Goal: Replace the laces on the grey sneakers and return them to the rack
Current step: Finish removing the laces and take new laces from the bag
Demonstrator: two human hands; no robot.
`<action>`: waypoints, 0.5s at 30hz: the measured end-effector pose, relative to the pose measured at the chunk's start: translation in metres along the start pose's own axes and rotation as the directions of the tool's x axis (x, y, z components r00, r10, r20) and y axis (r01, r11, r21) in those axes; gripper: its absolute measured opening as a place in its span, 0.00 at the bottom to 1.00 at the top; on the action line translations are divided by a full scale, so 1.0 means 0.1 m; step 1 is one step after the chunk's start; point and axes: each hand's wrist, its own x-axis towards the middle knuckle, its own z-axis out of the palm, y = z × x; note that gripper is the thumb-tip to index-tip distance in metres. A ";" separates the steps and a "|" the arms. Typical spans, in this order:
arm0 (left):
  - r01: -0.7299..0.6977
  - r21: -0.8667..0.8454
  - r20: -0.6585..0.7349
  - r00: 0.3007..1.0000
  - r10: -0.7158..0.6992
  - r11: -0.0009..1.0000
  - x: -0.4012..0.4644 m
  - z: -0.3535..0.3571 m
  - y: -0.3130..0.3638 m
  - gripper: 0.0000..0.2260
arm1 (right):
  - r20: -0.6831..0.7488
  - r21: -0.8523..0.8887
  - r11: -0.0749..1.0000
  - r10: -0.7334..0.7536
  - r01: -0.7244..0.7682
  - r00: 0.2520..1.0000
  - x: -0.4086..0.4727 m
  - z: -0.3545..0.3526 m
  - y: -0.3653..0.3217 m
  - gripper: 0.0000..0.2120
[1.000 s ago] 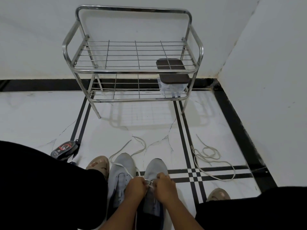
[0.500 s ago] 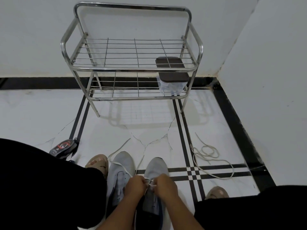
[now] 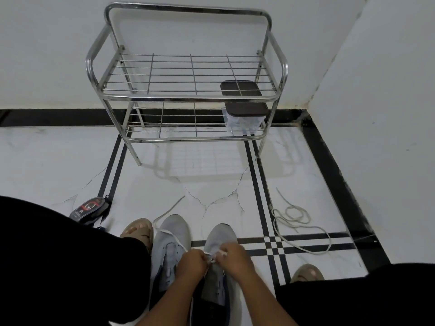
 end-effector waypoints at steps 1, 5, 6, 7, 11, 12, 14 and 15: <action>-0.001 0.007 0.005 1.000 0.001 1.000 0.00 0.00 0.00 0.13 | 0.046 -0.156 0.986 -0.056 0.062 0.997 -0.05 0.10 -0.02 0.10; -0.012 0.006 0.012 1.000 0.012 1.000 -0.01 0.00 -0.03 0.12 | -0.112 -0.020 0.991 0.132 -0.135 0.985 -0.07 0.08 -0.01 0.10; -0.016 0.006 0.006 1.000 0.016 1.000 0.00 0.00 -0.04 0.13 | -0.184 0.149 0.959 0.265 -0.240 0.947 -0.02 -0.05 0.04 0.11; -0.019 0.008 0.001 1.000 0.019 1.000 0.00 0.00 -0.05 0.13 | -0.215 0.354 0.881 0.404 -0.314 0.889 0.03 -0.22 0.09 0.12; -0.052 0.058 -0.017 0.998 0.053 0.997 0.00 0.02 -0.03 0.15 | -0.159 0.593 0.739 0.499 -0.322 0.852 0.15 -0.74 0.22 0.15; -0.077 0.087 -0.034 0.996 0.080 0.993 0.00 0.02 -0.02 0.15 | -0.172 0.509 0.795 0.471 -0.332 0.865 0.14 -0.73 0.20 0.16; -0.145 0.124 -0.076 0.985 0.155 0.982 0.00 0.04 0.01 0.09 | -0.280 0.295 0.875 0.462 -0.383 0.842 0.06 -0.57 0.15 0.17; -0.182 0.149 -0.079 0.977 0.196 0.972 -0.01 0.05 0.02 0.06 | -0.346 0.237 0.892 0.448 -0.385 0.825 -0.01 -0.48 0.12 0.18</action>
